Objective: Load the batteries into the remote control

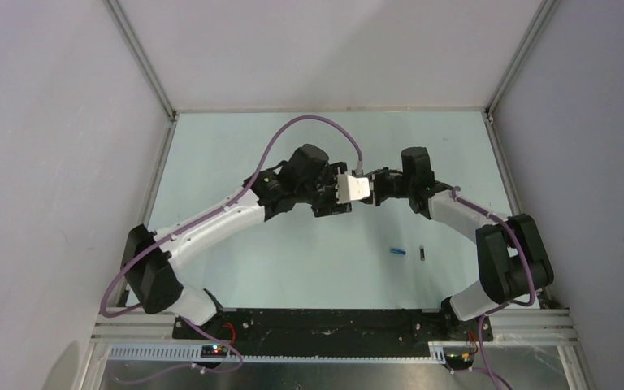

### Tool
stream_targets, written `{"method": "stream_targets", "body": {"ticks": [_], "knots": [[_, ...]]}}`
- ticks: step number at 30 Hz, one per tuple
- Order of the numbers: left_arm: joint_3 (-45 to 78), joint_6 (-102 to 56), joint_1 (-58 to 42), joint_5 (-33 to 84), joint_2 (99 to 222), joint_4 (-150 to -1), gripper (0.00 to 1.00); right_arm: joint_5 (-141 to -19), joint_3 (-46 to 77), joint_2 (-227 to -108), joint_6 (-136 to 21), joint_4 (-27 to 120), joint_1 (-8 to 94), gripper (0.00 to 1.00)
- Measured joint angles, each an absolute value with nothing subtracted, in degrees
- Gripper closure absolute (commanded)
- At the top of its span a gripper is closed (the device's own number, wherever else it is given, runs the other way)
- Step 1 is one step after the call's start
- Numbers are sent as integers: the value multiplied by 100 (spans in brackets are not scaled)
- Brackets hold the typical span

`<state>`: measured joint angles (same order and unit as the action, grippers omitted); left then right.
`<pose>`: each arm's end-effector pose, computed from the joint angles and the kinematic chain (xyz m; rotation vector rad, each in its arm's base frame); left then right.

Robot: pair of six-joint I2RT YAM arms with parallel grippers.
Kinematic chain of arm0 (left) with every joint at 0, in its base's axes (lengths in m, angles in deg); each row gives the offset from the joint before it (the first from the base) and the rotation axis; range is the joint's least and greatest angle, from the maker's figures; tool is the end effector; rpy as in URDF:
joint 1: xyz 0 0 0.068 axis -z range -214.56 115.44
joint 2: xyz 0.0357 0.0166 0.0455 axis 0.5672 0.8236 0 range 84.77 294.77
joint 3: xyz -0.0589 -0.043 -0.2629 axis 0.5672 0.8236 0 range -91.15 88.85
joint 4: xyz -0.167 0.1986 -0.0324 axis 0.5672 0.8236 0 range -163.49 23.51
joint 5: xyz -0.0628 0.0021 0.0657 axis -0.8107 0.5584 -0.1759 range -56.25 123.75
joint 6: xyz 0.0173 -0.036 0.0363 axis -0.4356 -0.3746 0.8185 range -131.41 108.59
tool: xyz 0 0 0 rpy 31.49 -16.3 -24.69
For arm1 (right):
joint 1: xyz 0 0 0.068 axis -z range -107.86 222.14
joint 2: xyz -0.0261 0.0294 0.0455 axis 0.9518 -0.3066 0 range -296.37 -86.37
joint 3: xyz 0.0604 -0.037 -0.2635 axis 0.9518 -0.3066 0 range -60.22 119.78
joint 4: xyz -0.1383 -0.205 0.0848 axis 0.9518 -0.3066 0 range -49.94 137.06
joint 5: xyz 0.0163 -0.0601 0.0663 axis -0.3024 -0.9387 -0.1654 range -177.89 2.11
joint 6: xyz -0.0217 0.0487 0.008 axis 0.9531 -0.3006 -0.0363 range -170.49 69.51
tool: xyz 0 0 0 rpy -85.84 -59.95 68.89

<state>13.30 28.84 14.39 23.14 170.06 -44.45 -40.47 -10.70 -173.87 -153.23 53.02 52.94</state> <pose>0.2151 -0.2569 0.3260 1.6493 1.5302 -0.2899 0.2952 0.1304 0.2218 -1.1526 -2.1592 -1.6589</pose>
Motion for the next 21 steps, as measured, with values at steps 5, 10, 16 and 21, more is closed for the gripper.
{"method": "stream_targets", "body": {"ticks": [5,10,16,21], "knots": [[1481,2956,1439,2614,17081,-4589,53,-4010,-1070,-17383,-15379,5313,5270,92],[1481,2906,1441,2780,17098,-4681,71,-3975,-1070,-17381,-15458,5295,5270,91],[1481,2899,1446,2935,17113,-4784,85,-3979,-1070,-17381,-15596,5269,5275,81],[1481,2891,1450,2998,17113,-4812,96,-3988,-1070,-17378,-15637,5265,5277,43]]}}
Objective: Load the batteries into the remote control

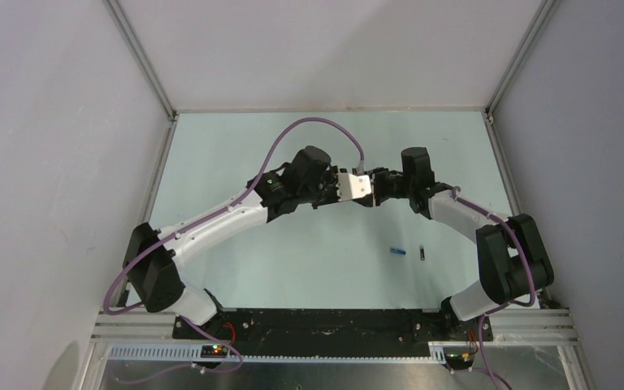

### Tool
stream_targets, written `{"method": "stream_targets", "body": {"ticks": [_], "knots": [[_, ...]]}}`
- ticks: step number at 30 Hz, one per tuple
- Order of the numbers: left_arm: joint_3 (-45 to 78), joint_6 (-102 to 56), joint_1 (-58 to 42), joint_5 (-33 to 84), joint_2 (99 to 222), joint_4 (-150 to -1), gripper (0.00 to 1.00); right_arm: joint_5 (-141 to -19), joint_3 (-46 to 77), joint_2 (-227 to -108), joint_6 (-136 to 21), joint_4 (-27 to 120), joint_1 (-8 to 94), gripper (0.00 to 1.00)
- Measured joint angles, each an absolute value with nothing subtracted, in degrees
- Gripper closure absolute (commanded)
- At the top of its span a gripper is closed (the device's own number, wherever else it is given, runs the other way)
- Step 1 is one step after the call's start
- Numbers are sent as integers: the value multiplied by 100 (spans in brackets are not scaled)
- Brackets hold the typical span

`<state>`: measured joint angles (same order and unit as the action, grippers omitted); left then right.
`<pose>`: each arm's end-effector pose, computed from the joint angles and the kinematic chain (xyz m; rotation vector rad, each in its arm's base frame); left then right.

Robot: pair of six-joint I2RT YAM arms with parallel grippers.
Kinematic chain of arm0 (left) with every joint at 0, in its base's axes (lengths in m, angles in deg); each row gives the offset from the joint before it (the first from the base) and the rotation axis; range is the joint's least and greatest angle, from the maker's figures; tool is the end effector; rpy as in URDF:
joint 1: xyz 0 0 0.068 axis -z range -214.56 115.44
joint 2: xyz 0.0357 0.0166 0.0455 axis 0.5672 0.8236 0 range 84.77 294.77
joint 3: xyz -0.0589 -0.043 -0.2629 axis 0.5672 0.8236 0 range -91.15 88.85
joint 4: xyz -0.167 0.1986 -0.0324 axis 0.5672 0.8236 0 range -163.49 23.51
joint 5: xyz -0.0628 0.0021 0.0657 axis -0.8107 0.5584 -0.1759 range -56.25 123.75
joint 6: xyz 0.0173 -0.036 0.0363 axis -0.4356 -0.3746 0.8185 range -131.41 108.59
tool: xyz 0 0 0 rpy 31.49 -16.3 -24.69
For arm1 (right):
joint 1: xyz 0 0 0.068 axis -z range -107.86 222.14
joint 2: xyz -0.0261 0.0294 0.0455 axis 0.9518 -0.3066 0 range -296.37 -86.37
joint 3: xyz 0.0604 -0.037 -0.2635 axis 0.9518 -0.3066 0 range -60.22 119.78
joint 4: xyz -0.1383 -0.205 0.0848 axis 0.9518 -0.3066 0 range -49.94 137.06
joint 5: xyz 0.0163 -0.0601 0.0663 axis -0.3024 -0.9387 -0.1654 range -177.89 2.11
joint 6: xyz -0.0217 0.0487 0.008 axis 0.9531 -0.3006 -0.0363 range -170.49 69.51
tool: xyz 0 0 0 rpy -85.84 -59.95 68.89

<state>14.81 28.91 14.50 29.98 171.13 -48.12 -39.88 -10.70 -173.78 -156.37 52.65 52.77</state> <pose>0.2225 -0.2600 0.3163 1.5947 1.5609 -0.1568 0.2940 0.1313 0.2219 -1.1886 -2.1034 -1.6282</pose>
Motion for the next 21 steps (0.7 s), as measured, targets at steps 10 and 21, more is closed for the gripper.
{"method": "stream_targets", "body": {"ticks": [10,21], "knots": [[1481,2351,1284,2935,17116,-4812,98,-4097,-1070,-16806,-14890,4782,5637,1],[1479,285,403,1331,17046,-4812,92,-4395,-1070,-16071,-12886,4163,6160,1]]}}
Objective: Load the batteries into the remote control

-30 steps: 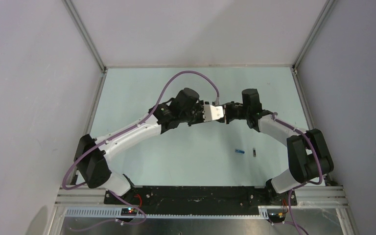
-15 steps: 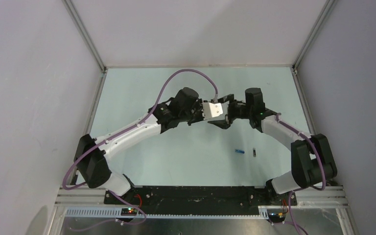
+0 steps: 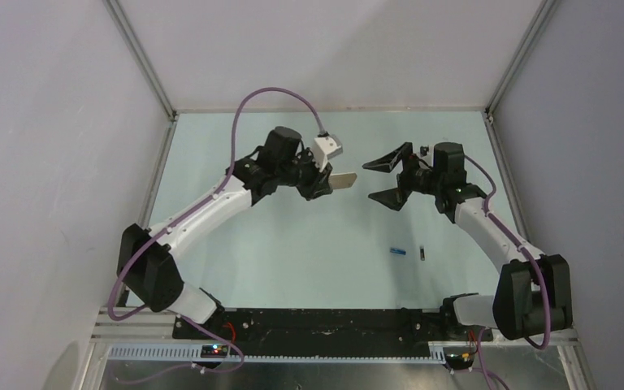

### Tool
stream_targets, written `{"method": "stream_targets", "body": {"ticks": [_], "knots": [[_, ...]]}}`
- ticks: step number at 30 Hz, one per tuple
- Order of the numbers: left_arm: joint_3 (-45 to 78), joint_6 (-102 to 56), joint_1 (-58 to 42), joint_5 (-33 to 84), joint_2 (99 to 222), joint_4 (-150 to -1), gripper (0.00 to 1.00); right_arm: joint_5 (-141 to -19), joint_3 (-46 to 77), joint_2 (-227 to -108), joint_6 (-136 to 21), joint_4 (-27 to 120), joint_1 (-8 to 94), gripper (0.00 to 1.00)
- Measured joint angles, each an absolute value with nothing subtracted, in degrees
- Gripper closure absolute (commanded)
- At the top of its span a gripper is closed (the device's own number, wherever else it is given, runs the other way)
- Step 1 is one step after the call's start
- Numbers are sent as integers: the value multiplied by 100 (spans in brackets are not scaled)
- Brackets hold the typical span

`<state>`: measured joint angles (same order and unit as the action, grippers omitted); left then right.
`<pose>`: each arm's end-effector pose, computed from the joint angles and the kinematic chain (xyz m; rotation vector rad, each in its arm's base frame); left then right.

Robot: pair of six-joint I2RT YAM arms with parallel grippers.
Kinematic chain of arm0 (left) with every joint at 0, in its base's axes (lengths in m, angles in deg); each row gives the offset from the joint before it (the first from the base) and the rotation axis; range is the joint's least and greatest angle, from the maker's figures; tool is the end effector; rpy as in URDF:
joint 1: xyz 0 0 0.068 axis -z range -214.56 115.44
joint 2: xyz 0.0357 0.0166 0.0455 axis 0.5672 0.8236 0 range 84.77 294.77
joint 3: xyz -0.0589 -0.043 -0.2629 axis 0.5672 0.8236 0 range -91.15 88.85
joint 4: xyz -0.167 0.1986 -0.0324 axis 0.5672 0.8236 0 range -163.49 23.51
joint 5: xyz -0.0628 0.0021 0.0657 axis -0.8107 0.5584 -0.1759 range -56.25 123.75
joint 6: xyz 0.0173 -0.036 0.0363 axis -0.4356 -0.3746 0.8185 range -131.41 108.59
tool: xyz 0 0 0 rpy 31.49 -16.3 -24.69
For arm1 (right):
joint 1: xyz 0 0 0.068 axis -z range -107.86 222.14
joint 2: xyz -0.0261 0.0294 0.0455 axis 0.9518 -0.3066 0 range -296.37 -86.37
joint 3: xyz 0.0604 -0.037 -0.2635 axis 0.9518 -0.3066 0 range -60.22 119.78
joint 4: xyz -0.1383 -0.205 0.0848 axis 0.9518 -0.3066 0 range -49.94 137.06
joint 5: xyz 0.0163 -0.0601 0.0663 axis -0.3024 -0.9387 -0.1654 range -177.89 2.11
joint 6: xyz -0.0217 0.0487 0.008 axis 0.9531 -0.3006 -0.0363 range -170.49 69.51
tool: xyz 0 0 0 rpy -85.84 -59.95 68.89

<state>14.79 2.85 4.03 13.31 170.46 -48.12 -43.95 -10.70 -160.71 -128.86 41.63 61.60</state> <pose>0.2565 -0.2206 0.3215 1.1731 1.9098 -0.6280 0.2731 0.0758 0.2692 0.8679 2.2769 1.6385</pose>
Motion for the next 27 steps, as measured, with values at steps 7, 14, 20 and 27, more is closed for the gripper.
{"method": "stream_targets", "body": {"ticks": [7,14,20,27], "knots": [[1468,-932,-165,-77,17037,-4817,91,-4895,-707,-16054,-11224,4244,5740,1],[1370,-1892,-506,-1614,17074,-4828,88,-5146,-521,-15811,-9565,4548,5294,1],[1324,-2591,-633,-2601,17181,-4865,86,-4836,-521,-15689,-8881,4674,5209,16],[1221,-3002,-808,-3165,17343,-4871,85,-4305,-521,-15462,-8698,4860,5141,20]]}}
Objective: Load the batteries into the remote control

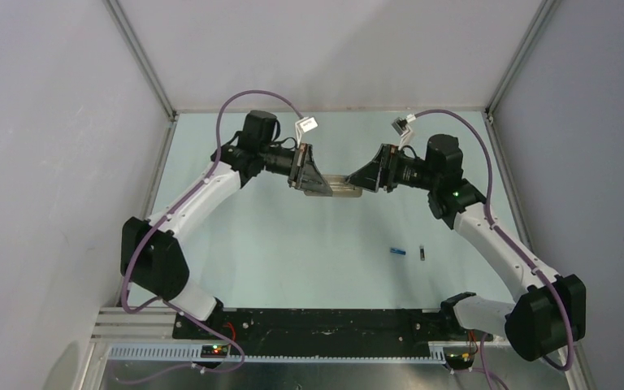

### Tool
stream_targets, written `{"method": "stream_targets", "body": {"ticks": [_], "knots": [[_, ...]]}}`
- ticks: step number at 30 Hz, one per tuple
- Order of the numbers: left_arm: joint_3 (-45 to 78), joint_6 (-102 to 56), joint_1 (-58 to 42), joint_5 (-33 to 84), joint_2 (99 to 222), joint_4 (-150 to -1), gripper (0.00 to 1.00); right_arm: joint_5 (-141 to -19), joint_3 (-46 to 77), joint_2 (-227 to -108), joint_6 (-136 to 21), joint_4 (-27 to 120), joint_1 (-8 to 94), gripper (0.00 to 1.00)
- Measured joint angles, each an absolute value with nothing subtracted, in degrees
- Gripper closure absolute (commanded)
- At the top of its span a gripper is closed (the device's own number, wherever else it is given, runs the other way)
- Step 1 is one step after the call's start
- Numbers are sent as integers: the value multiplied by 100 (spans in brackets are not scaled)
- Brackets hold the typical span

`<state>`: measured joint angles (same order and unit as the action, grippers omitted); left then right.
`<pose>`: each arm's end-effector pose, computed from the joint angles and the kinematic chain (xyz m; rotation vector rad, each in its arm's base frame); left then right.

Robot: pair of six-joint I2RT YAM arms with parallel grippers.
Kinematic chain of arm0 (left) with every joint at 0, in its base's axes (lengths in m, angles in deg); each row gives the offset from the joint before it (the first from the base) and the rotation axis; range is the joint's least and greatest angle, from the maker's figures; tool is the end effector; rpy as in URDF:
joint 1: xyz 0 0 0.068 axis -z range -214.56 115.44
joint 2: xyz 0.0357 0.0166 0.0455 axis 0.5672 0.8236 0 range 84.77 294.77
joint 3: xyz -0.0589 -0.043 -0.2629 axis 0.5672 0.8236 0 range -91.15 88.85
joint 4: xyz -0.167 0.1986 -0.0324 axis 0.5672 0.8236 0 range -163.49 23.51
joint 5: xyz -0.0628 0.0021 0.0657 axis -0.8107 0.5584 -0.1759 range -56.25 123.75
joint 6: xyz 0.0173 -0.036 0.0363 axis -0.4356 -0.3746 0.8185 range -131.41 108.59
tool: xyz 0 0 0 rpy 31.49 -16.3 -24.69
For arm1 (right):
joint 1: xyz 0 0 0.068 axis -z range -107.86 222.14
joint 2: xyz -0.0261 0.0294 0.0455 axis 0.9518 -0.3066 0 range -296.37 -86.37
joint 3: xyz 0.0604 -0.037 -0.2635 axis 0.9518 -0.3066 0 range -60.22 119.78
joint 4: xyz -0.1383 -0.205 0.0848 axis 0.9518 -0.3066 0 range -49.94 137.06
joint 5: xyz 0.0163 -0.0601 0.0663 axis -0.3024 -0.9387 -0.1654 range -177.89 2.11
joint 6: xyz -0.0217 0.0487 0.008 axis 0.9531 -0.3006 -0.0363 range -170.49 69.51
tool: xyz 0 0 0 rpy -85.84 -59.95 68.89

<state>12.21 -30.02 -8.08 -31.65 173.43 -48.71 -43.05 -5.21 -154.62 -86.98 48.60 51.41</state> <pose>0.2874 -0.1793 0.3319 0.8356 2.0939 -1.6848 0.2451 0.1195 0.3409 -0.3597 1.9061 1.3828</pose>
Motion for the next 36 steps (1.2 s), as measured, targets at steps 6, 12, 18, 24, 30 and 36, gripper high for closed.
{"method": "stream_targets", "body": {"ticks": [6,12,18,24,30,36], "knots": [[1009,-3157,-856,-3436,17404,-4882,84,-3861,-521,-15466,-8693,5035,5087,26],[957,-3192,-856,-3694,17404,-4891,77,-3512,-521,-15608,-8943,5428,5076,67],[954,-3184,-897,-4002,17389,-4898,64,-3142,-519,-15711,-9323,5890,5069,87],[817,-3181,-897,-3852,17356,-4884,62,-3140,-521,-15711,-9537,6067,5063,91],[694,-3192,-952,-3731,17345,-4898,59,-3142,-519,-15715,-9692,6220,5122,91],[692,-3194,-1083,-3640,17315,-4895,59,-3140,-519,-15759,-9795,6279,5209,91]]}}
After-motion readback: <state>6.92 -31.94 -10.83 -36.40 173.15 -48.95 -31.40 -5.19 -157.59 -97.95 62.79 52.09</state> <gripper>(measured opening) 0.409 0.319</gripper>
